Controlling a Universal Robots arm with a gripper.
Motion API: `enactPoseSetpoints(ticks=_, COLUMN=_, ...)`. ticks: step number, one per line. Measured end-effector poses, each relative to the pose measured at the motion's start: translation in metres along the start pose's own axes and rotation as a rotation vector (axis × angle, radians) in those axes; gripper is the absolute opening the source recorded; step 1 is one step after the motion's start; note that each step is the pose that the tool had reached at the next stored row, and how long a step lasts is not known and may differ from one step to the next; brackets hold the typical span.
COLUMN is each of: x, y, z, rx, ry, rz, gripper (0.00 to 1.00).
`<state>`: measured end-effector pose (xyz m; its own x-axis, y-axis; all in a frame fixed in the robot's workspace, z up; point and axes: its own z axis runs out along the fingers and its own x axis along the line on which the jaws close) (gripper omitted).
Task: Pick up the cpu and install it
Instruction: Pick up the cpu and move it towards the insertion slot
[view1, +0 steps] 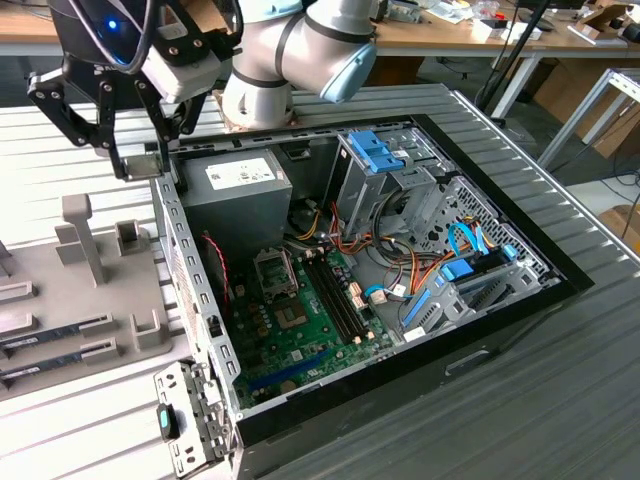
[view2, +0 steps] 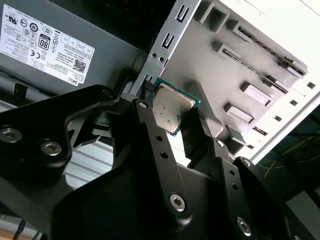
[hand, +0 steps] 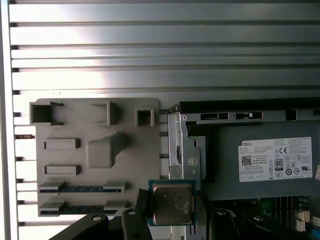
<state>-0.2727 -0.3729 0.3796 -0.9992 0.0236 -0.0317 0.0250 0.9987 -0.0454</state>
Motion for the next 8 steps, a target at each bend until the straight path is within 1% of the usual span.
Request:
enactPoseSetpoints(ticks=2, x=-0.003, y=0.0001, z=0.0001, rx=0.0001, ry=-0.0001, rz=0.0, gripper=0.47)
enactPoseSetpoints(ticks=4, x=-0.0082, y=0.0002, z=0.0003, rx=0.0, ry=-0.0001, rz=0.0, gripper=0.47)
enactPoseSetpoints(ticks=8, x=-0.0134, y=0.0003, z=0.0005, rx=0.0001, ry=-0.0001, rz=0.0, gripper=0.47)
